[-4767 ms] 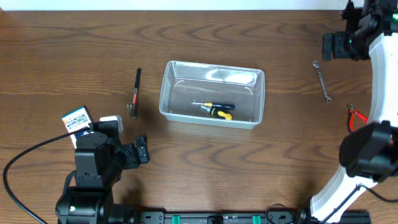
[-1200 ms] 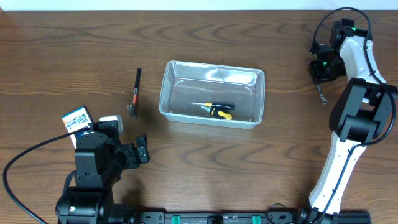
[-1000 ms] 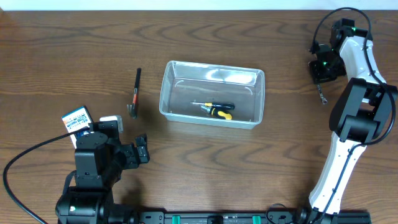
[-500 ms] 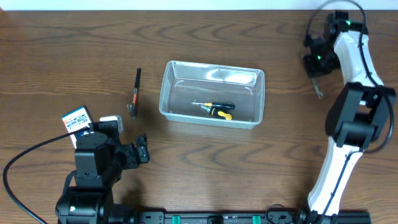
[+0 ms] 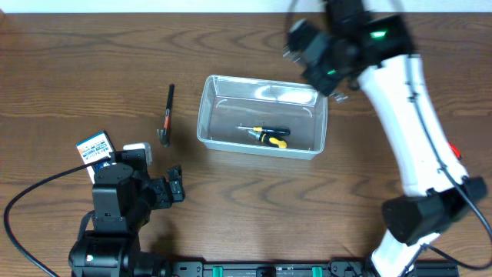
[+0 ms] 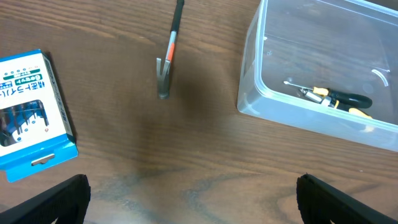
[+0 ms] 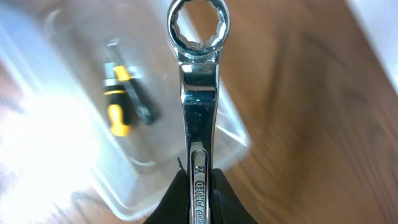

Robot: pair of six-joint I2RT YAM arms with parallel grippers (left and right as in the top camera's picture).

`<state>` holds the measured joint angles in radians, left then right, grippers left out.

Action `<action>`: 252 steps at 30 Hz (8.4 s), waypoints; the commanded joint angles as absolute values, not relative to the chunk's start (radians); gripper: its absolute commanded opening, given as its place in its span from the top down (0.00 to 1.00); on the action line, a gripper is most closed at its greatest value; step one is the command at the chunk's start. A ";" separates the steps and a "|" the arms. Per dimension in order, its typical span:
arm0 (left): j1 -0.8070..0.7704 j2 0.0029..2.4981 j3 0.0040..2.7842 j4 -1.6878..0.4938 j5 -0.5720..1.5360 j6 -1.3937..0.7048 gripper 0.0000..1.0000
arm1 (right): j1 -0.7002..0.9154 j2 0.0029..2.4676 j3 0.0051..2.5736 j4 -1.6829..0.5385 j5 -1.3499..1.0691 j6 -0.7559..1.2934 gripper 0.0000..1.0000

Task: Pack container
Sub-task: 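Carry the wrench into the container and release it, then move the right gripper over the red-handled pliers and lower, then close the right gripper on the red pliers handles and lift, then carry the pliers into the clear container and open the right gripper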

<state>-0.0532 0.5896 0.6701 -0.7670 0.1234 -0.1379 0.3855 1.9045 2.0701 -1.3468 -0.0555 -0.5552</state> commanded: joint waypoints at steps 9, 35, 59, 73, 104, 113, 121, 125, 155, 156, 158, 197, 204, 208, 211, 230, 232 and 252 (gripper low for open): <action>-0.049 0.593 0.689 -0.770 0.113 -0.149 0.02 | 0.486 2.166 2.032 -1.333 -0.151 -0.753 0.99; -0.049 0.593 0.689 -0.781 0.113 -0.148 0.02 | 0.451 2.339 2.080 -1.275 -0.116 -0.696 0.47; -0.049 0.593 0.689 -0.781 0.113 -0.148 0.02 | -0.257 1.658 2.169 -1.699 0.011 0.044 0.01; -0.049 0.593 0.689 -0.789 0.113 -0.148 0.02 | -0.388 1.228 1.403 -1.421 -0.015 -0.074 0.01; -0.049 0.593 0.689 -0.807 0.112 -0.148 0.02 | -0.460 1.897 1.230 -0.780 -0.007 -0.300 0.01; -0.049 0.593 0.689 -0.807 0.112 -0.148 0.02 | -0.479 1.901 1.230 -0.713 -0.007 -0.292 0.01; -0.049 0.593 0.689 -0.807 0.112 -0.148 0.02 | -0.532 1.903 1.230 -0.715 -0.008 -0.292 0.01; -0.049 0.593 0.689 -0.807 0.112 -0.148 0.02 | -0.542 1.905 1.230 -0.721 -0.008 -0.292 0.01; -0.049 0.593 0.689 -0.807 0.112 -0.148 0.02 | -0.527 2.010 1.230 -0.722 -0.035 -0.292 0.26; -0.049 0.593 0.689 -0.807 0.112 -0.148 0.02 | -0.527 2.010 1.230 -0.721 -0.035 -0.292 0.33; -0.049 0.593 0.689 -0.807 0.112 -0.148 0.02 | -0.527 2.010 1.230 -0.721 -0.035 -0.292 0.47; -0.049 0.593 0.689 -0.805 0.112 -0.148 0.02 | -0.492 1.994 1.241 -0.719 -0.035 -0.239 1.00; -0.049 0.593 0.689 -0.799 0.112 -0.147 0.02 | -0.331 1.837 1.400 -0.869 -0.034 -0.263 0.99; -0.049 0.593 0.689 -0.799 0.112 -0.148 0.02 | -0.190 1.730 1.524 -0.940 -0.033 -0.299 0.99; -0.049 0.593 0.689 -0.799 0.112 -0.148 0.02 | -0.055 1.662 1.602 -0.963 -0.034 -0.326 0.99; -0.049 0.593 0.689 -0.799 0.112 -0.148 0.02 | 0.509 1.932 1.619 -0.913 -0.061 -0.520 0.99; -0.049 0.593 0.689 -0.799 0.112 -0.148 0.02 | 0.505 1.979 1.619 -0.903 -0.061 -0.508 0.99; -0.049 0.593 0.689 -0.799 0.112 -0.148 0.02 | 0.437 2.125 1.619 -0.904 -0.083 -0.445 0.52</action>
<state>-0.0532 0.5934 0.6701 -0.8021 0.1234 -0.1387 0.4503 2.1269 1.6203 -0.9047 -0.0738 -0.4530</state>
